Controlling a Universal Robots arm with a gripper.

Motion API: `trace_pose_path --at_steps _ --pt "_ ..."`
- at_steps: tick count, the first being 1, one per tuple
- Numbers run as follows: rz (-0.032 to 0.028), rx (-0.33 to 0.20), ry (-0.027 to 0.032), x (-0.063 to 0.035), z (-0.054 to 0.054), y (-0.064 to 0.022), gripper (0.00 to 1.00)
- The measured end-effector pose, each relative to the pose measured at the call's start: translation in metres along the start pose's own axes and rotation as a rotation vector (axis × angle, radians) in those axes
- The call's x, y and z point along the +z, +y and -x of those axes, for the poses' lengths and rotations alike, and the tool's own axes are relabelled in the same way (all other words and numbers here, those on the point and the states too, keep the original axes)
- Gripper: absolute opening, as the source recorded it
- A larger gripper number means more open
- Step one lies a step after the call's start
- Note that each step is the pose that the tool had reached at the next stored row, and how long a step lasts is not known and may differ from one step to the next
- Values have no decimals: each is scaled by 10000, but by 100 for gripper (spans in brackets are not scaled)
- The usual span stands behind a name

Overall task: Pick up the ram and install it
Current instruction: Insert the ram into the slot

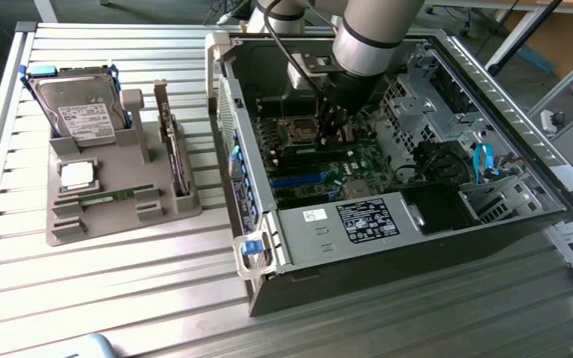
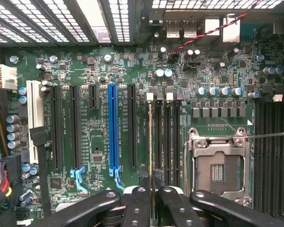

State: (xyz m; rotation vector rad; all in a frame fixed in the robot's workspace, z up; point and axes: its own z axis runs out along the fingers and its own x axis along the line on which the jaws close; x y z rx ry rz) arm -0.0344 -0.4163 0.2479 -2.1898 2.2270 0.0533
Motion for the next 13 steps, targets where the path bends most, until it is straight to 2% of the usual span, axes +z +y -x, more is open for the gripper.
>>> trace_pose_path --at_steps 13 --pt "-1 21 1 89 19 10 13"
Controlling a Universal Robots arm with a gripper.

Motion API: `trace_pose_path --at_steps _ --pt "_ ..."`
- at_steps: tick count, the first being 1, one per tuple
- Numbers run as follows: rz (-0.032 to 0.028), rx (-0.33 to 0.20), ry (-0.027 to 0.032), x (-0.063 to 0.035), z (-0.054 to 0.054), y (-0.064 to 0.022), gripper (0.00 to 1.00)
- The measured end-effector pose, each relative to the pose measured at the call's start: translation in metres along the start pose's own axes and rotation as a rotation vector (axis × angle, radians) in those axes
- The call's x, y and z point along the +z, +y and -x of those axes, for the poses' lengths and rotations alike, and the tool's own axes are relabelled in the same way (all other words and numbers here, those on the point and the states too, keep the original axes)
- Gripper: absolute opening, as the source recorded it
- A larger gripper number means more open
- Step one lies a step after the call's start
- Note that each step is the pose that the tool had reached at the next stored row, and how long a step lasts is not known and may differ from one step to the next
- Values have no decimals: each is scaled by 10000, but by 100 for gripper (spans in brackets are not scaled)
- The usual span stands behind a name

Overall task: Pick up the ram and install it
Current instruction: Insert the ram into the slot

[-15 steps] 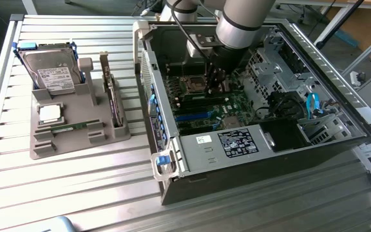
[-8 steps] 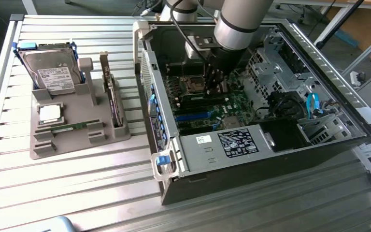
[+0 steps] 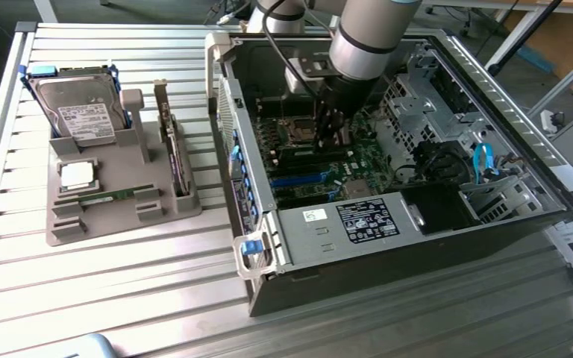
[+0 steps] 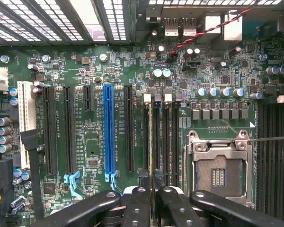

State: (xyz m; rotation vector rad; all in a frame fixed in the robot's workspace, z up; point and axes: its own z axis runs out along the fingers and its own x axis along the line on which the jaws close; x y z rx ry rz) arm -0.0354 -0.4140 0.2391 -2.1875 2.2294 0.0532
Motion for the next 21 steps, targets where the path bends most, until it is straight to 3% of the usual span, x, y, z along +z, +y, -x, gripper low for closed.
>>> trace_pose_path --at_steps 21 --pt "-3 26 51 45 7 0 13"
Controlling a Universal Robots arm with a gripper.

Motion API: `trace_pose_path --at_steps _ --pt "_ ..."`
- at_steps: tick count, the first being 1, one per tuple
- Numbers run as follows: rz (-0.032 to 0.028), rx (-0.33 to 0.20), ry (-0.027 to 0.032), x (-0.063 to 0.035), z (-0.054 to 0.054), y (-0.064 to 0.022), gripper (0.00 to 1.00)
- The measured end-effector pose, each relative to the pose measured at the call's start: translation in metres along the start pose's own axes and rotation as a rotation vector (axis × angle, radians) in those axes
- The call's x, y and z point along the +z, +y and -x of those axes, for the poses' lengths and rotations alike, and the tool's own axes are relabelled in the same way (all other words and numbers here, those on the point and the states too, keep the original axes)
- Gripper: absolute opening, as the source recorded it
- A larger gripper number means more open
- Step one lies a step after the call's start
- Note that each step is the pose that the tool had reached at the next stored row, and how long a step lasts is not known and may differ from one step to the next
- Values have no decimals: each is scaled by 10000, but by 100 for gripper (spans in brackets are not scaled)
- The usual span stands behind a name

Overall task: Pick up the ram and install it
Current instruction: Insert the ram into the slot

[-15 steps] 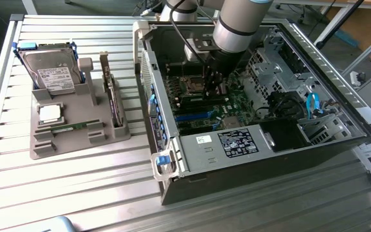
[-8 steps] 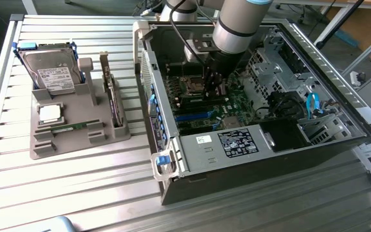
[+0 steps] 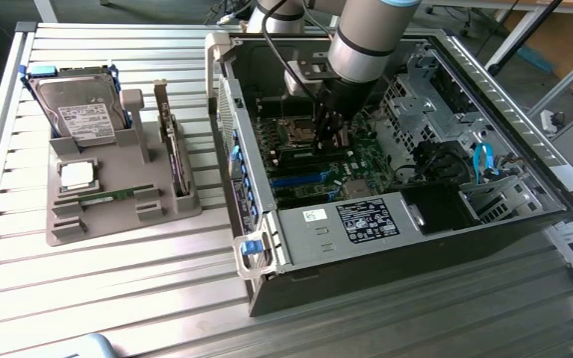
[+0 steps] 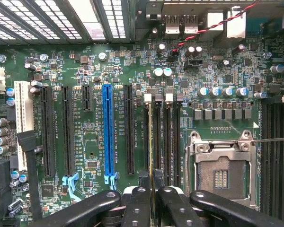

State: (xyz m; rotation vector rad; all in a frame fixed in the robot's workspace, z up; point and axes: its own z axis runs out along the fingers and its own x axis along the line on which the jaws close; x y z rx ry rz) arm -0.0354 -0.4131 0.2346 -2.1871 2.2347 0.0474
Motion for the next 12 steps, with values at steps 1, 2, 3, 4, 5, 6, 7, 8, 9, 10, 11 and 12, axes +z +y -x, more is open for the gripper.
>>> trace_pose_path --at_steps 1,2,3,4,5,6,7,8,9,10,11,12 --pt "-2 0 2 -2 1 0 13" --pt "-1 0 7 -7 2 0 13" --pt "0 0 14 -13 2 0 13" --pt "0 0 16 -15 3 0 13" --pt "0 0 16 -16 4 0 13" --pt "-1 0 15 -16 4 0 13" --pt "0 3 24 -17 3 0 13" --pt "0 4 24 -17 3 1 13" --pt "0 4 24 -16 4 0 13" --pt "-1 5 30 -16 4 0 13" --pt "-2 6 53 -15 5 1 13" --pt "-2 6 76 -15 5 0 13"
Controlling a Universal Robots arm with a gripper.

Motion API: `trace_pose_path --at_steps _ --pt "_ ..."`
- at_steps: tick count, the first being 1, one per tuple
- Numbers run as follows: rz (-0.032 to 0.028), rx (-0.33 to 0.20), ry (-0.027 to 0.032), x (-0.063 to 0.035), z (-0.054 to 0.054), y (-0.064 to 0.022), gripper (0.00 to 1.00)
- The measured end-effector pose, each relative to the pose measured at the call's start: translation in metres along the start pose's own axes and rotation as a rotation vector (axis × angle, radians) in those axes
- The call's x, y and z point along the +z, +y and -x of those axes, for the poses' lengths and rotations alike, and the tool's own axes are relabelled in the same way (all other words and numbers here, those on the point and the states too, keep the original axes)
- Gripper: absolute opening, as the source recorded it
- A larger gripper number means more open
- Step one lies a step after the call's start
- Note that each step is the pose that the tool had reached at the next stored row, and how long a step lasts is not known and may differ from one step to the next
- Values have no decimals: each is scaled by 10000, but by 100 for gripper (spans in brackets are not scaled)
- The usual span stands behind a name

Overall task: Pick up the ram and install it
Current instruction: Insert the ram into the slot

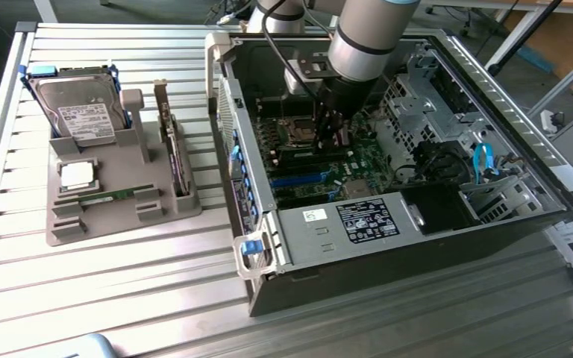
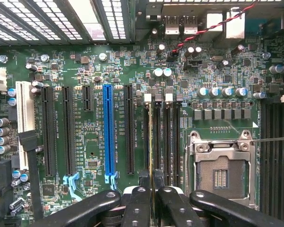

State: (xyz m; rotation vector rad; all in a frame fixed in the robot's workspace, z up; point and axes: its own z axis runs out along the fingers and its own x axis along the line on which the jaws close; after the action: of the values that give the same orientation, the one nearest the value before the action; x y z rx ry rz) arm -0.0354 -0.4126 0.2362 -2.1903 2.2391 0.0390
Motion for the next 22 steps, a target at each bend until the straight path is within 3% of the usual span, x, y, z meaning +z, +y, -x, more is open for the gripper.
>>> trace_pose_path --at_steps 3,22 --pt "0 14 37 0 5 0 13" --pt "-1 101 38 33 14 -3 13"
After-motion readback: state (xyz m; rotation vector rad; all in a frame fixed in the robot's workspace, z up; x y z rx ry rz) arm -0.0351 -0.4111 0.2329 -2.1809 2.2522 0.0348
